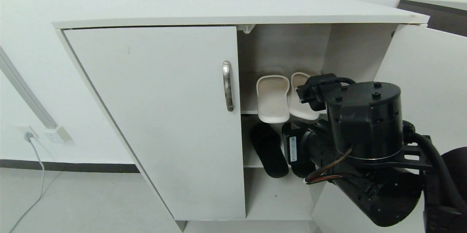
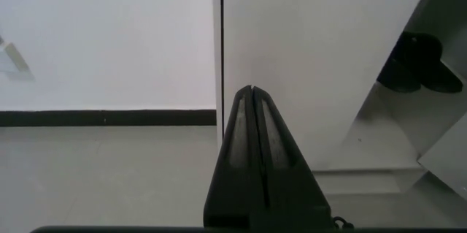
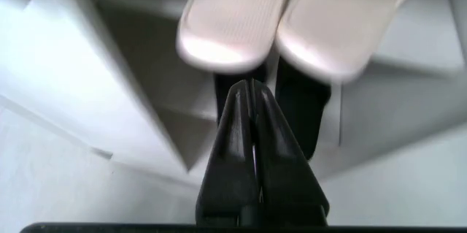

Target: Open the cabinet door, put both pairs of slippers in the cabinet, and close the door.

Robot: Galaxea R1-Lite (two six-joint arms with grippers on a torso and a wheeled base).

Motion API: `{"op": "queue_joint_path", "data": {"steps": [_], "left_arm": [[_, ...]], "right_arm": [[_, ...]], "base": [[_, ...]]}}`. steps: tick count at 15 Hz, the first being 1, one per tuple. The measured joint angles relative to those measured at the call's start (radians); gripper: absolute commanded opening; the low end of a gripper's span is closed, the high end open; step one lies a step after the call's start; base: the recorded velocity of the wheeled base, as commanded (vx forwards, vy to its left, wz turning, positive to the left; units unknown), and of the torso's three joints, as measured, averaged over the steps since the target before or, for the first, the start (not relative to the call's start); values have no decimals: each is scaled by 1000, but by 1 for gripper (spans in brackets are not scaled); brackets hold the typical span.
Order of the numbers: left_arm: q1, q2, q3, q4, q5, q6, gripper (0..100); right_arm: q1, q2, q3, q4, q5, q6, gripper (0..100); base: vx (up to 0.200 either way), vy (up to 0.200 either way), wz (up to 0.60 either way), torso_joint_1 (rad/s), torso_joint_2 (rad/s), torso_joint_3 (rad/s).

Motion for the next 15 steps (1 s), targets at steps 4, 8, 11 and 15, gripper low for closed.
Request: {"op": "queue_joint_path", "data": {"steps": [4,8,11,15], "left_arm": [[0,0,0,0,0,0,0],[0,0,0,0,0,0,0],[0,0,0,0,0,0,0],[0,0,1,0,0,-1,0]], "right_arm": [[-1,0,2,0,0,0,0],[-7,2,2,-1,0,0,0],[-20,3,10,-1,1,-1,0],[-28,4,13,-1,3,-3,0]], "base": [[-200,0,0,4,2,4],[-200,0,0,2,0,2],[-200,0,0,-1,4,2],[0,0,0,0,0,0]]}}
